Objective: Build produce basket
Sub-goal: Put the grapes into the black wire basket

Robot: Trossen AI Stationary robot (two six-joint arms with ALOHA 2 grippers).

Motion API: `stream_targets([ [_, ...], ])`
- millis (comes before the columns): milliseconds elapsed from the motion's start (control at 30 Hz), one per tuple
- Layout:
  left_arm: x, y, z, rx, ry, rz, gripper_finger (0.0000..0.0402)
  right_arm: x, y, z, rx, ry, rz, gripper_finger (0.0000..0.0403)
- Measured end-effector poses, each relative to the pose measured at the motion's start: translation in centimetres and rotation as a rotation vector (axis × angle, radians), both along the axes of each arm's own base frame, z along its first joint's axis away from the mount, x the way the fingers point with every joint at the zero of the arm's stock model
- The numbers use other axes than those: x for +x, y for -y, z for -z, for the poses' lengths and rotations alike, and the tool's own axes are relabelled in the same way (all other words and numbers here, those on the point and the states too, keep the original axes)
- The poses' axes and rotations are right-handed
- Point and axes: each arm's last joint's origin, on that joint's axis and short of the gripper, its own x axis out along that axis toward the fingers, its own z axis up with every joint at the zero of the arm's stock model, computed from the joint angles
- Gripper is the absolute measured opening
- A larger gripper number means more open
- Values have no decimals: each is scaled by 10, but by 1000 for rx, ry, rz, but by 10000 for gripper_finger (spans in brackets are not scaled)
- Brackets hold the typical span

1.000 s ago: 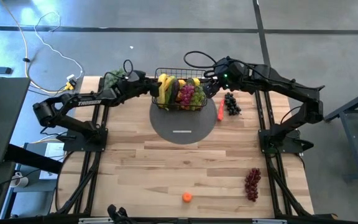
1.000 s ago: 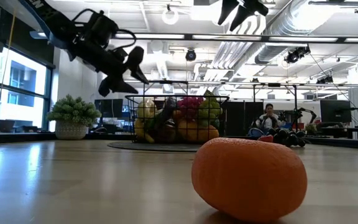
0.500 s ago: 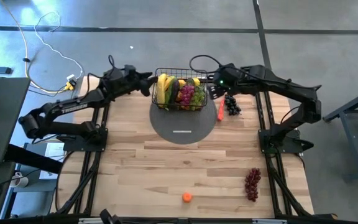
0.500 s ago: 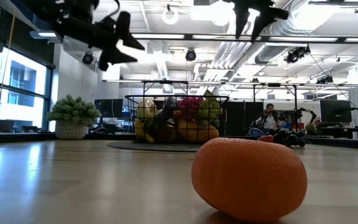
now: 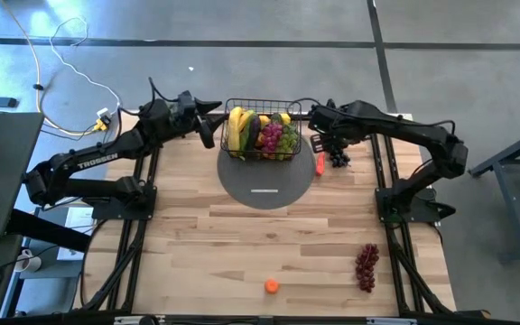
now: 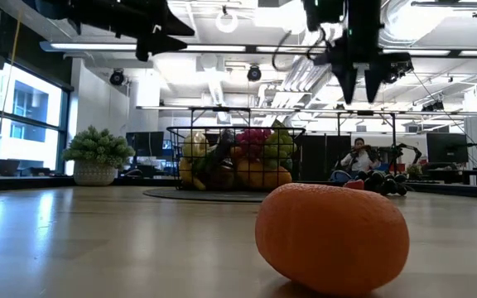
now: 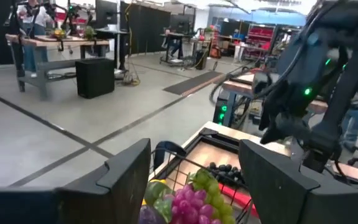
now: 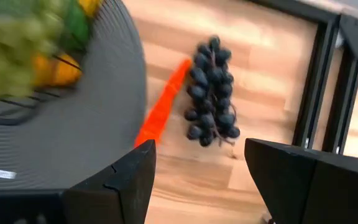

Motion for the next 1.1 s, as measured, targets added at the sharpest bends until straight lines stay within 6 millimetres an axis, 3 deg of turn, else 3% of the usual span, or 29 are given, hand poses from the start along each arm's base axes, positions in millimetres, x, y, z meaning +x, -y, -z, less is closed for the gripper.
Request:
stream_targets([
  [267, 3, -2, 5, -23, -29, -5, 231, -14, 25, 44, 83, -28, 16, 228],
  [567, 8, -8, 13, -47, -65, -54, 231, -25, 53, 76, 62, 27, -16, 228],
  [1100, 12, -12, 21, -45, -105, -75, 231, -50, 50, 139, 134, 33, -16, 228],
])
